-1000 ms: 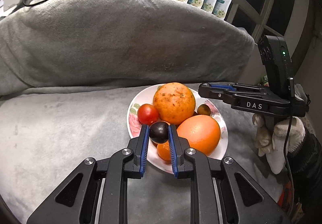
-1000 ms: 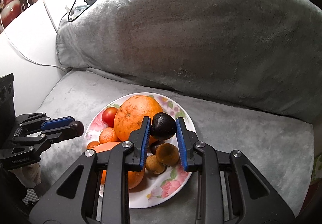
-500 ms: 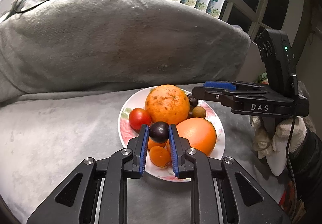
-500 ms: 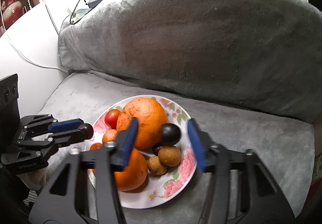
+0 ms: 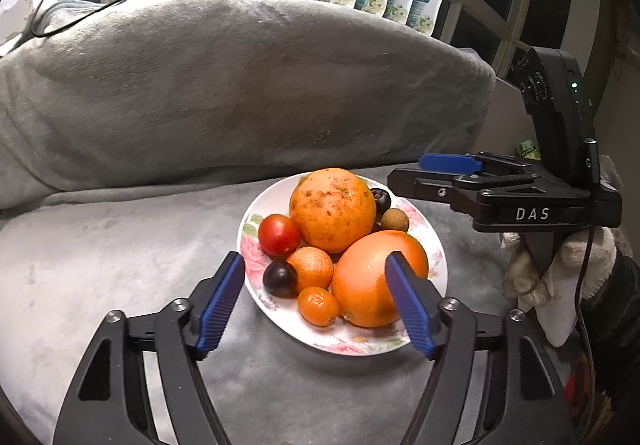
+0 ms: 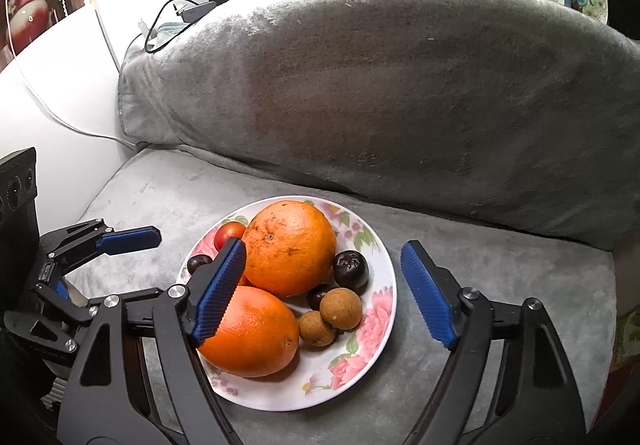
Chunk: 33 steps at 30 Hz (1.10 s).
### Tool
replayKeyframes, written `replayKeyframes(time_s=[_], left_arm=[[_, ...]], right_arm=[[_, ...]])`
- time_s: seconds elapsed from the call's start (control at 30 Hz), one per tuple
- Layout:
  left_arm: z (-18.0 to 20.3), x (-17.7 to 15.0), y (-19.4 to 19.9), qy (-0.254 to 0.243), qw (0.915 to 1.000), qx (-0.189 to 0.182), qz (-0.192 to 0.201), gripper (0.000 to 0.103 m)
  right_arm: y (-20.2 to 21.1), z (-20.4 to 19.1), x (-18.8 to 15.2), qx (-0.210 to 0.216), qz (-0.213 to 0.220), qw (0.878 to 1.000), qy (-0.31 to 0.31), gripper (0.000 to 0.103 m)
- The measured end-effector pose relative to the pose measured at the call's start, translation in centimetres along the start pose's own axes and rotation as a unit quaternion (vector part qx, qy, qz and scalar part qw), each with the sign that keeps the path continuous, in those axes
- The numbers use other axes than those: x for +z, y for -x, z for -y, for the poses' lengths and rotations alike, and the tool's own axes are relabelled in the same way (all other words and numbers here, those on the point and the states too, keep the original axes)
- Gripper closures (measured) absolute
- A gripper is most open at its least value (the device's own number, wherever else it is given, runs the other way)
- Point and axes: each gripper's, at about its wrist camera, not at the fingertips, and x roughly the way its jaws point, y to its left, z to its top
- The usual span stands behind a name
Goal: Organize fruits
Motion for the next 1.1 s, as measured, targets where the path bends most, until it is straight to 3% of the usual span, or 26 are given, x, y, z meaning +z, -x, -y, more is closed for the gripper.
replayKeyframes(time_s=[0.1,0.2,1.1], left_arm=[[0.2,0.1,0.2,-0.003,0.9999,0.013,-0.003,0.026],[0.5,0.1,0.5,-0.01,0.9997,0.023,-0.002,0.024],[0.8,0.2,3.0,-0.012,0.9988,0.047,0.011,0.022]], right_arm=[[0.1,-0.2,0.1,-0.007,0.003,1.0,0.001,0.018],[0.4,-0.3,0.1,-0.014,0.007,1.0,-0.003,0.008],[2.2,-1.6,-0.3,-0.055,0.016,0.998,-0.015,0.008]])
